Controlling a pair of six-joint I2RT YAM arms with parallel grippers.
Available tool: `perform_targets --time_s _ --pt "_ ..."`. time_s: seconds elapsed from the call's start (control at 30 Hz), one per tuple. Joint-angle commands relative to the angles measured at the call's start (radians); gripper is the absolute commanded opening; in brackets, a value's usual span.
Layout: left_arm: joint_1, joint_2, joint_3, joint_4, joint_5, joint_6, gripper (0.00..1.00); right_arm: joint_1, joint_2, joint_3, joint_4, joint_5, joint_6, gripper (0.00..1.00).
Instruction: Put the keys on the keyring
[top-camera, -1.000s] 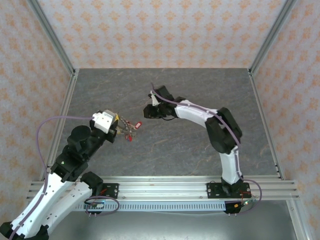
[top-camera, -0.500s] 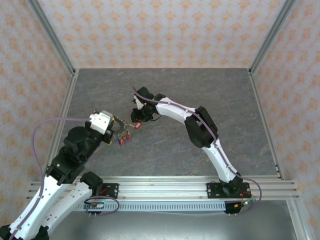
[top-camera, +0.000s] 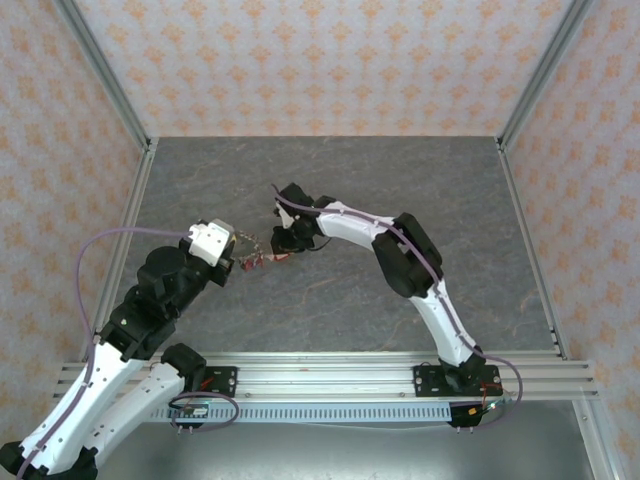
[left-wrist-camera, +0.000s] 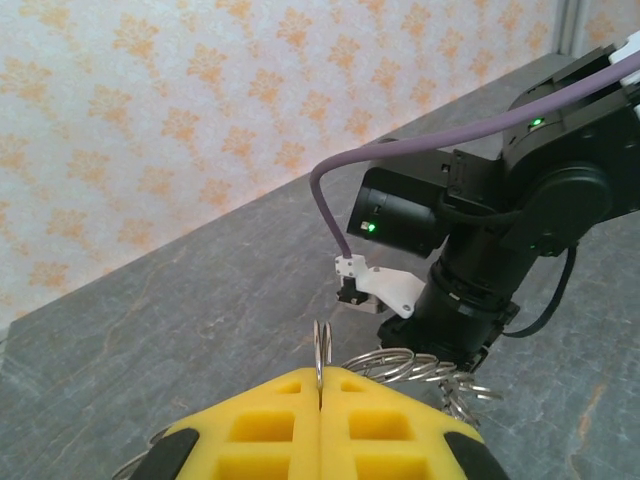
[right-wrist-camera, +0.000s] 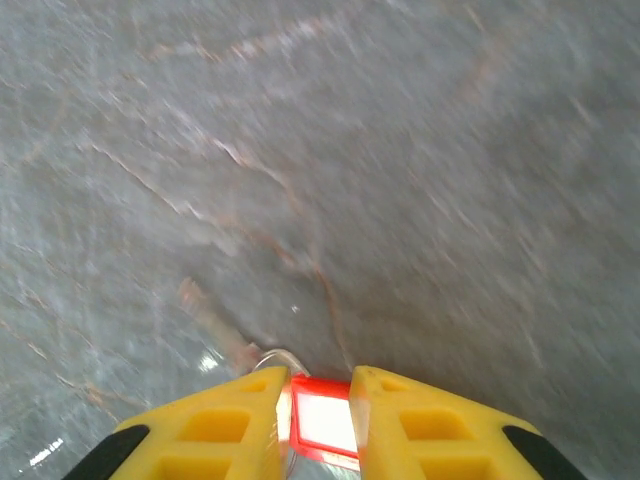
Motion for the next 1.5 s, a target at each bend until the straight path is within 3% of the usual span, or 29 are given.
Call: perform_targets --time_s 0.0,0.3,0.5,0.77,1.0,1.3,1.47 --pt "0.009 0.02 0.031 0.061 0.094 -0.006 0.0 -0.023 -0.085 -0.17 0.021 0.106 0.04 0.24" --pt "0.007 0.138 0.008 0.178 0.251 -0.046 0.0 -0.165 -0.487 -0.763 0.249 0.216 0.183 0.22" --pt "-0.004 0.204 -0.001 0.245 0.32 -0.076 0.0 -0.242 -0.714 -1.015 0.278 0.267 0.244 0.23" --pt "-0.072 0.296 -0.02 0.298 0.373 -0.065 0.0 -0.252 -0.908 -1.042 0.256 0.296 0.21 0.27" --pt "-0.13 0.345 -0.089 0.381 0.395 -0.093 0.0 -0.253 -0.995 -1.025 0.243 0.25 0.083 0.3" --pt "-0.147 0.428 -0.087 0.419 0.491 -0.075 0.0 -0.252 -0.914 -0.98 0.098 0.238 0.049 0.34" --pt "-0.155 0.475 -0.071 0.43 0.541 -0.058 0.0 -0.253 -0.865 -0.978 0.121 0.228 0.103 0.33"
